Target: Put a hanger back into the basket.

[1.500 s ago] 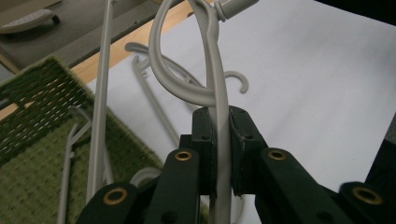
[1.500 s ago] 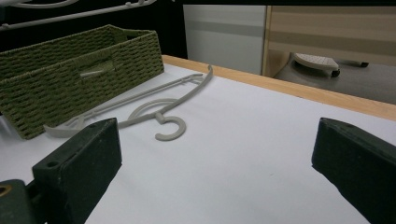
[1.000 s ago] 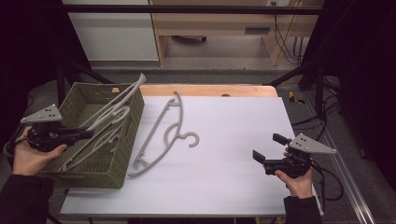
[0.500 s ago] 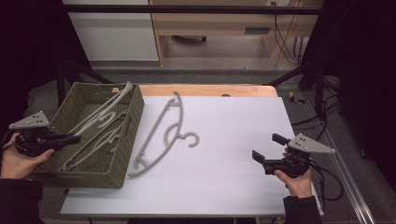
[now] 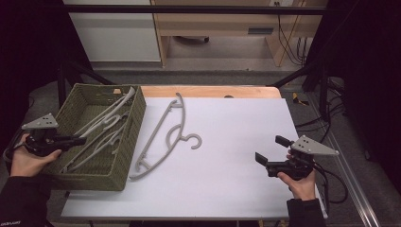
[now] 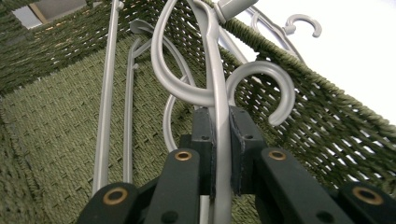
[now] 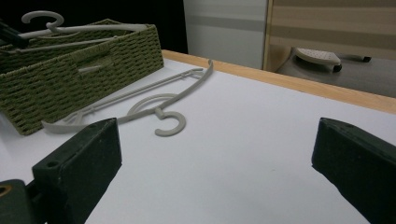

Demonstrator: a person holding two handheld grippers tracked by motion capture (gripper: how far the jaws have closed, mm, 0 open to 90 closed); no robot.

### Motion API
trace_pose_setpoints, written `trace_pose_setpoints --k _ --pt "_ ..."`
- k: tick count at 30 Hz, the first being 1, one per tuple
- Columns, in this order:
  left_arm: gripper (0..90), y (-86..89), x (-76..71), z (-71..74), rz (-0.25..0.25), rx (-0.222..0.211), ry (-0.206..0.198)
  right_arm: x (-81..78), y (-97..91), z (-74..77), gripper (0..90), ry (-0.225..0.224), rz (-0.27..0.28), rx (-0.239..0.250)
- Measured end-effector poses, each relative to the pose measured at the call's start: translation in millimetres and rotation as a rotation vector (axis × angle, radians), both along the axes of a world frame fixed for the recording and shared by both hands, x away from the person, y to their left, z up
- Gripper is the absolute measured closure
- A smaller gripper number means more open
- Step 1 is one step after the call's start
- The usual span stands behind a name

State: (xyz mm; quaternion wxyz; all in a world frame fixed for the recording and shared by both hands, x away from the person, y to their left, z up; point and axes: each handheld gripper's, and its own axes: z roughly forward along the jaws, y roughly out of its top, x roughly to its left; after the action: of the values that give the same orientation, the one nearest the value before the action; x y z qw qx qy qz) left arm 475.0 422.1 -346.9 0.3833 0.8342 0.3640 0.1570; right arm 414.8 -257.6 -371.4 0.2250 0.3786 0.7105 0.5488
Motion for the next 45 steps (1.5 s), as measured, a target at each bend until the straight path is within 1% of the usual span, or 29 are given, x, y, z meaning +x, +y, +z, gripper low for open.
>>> trace_pose_setpoints --k 3,4,6,10,12,14,15,16,17,18,20,21,22,23,26,27,28,29,31,33,35,36,37,38,39,40,42,43,45 --pt "81.7 4.5 -0.1 -5.4 0.002 -0.001 0.006 0.3 0.2 -0.3 1.8 0.000 0.001 -0.003" --pt "81.7 5.1 0.4 -8.7 0.020 0.024 0.021 0.3 0.3 -0.4 1.8 0.000 0.001 -0.003" --pt "81.7 5.4 1.4 -14.1 0.030 0.046 0.041 0.3 0.6 -0.5 1.8 0.003 0.003 -0.003" --pt "81.5 6.8 2.2 -18.1 0.044 0.057 0.054 0.5 1.0 -0.8 1.8 0.004 0.003 -0.003" --pt "81.4 4.4 3.6 -20.7 0.051 0.102 0.074 0.7 1.2 -1.1 1.8 0.004 0.006 -0.007" --pt "80.9 1.2 6.8 -26.1 0.072 0.137 0.111 0.4 1.3 -1.0 1.8 0.004 0.010 -0.007" --pt "80.5 -0.3 7.8 -27.9 0.070 0.140 0.127 0.3 1.1 -0.8 1.8 0.004 0.009 -0.007" --pt "80.3 -3.3 8.8 -28.6 0.071 0.161 0.145 0.5 1.4 -0.9 1.8 0.002 0.005 -0.003" --pt "80.1 -4.7 8.3 -28.1 0.085 0.150 0.134 0.3 1.0 -0.7 1.8 0.002 0.004 -0.005" --pt "79.9 -4.9 8.4 -26.7 0.088 0.161 0.137 0.3 0.9 -0.6 1.8 0.002 0.003 -0.005" --pt "78.5 -5.7 9.0 -26.5 0.095 0.178 0.163 0.4 1.0 -0.7 1.8 0.002 0.004 -0.004" --pt "75.4 -6.1 9.1 -26.4 0.105 0.178 0.175 0.5 1.1 -0.9 1.8 0.001 0.007 -0.006" --pt "73.4 -5.9 8.8 -26.7 0.114 0.179 0.175 0.4 1.1 -0.9 1.8 0.001 0.008 -0.006" --pt "72.0 -5.9 8.1 -26.5 0.128 0.165 0.173 0.3 1.3 -0.8 1.8 0.003 0.005 -0.005" --pt "68.4 -6.1 4.9 -23.4 0.147 0.155 0.135 0.2 0.9 -0.6 1.8 0.001 0.004 -0.004" --pt "68.5 -6.7 3.5 -21.4 0.149 0.155 0.136 0.1 0.8 -0.6 1.8 0.001 0.003 -0.005" --pt "70.5 -6.8 3.2 -20.2 0.140 0.161 0.149 0.3 1.0 -0.7 1.8 0.001 0.004 -0.003" --pt "71.7 -8.4 3.0 -19.5 0.146 0.170 0.179 0.3 1.1 -0.7 1.8 0.001 0.004 -0.004" --pt "73.5 -11.1 3.8 -20.6 0.142 0.213 0.192 0.2 1.2 -0.8 1.8 0.003 0.010 -0.007" --pt "76.6 -12.9 5.5 -21.2 0.139 0.248 0.190 0.3 1.3 -0.8 1.8 0.003 0.009 -0.007" --pt "78.5 -14.6 7.0 -22.3 0.139 0.237 0.185 0.3 1.3 -0.8 1.8 0.001 0.005 -0.005" --pt "79.1 -14.2 7.4 -21.0 0.120 0.251 0.190 0.2 1.1 -0.7 1.8 0.000 0.007 -0.005" --pt "79.9 -15.0 6.8 -20.8 0.107 0.239 0.174 0.2 1.1 -0.7 1.8 0.000 0.006 -0.005" --pt "80.7 -15.9 5.2 -20.0 0.085 0.225 0.146 0.2 1.1 -0.6 1.8 0.000 0.003 -0.003" --pt "81.5 -17.6 3.5 -20.0 0.087 0.209 0.111 0.2 1.0 -0.6 1.8 0.000 0.003 -0.003" --pt "81.9 -17.5 2.7 -18.5 0.071 0.208 0.088 0.1 0.9 -0.6 1.8 0.000 0.003 -0.004" --pt "82.0 -17.9 1.1 -17.9 0.041 0.184 0.066 0.2 0.8 -0.6 1.8 0.000 0.002 -0.005" --pt "82.0 -18.4 0.6 -18.0 0.040 0.190 0.052 0.2 1.1 -0.7 1.8 0.000 0.004 -0.004" --pt "82.0 -18.5 0.6 -20.5 0.029 0.192 0.054 0.2 0.9 -0.6 1.8 0.000 0.005 -0.005"
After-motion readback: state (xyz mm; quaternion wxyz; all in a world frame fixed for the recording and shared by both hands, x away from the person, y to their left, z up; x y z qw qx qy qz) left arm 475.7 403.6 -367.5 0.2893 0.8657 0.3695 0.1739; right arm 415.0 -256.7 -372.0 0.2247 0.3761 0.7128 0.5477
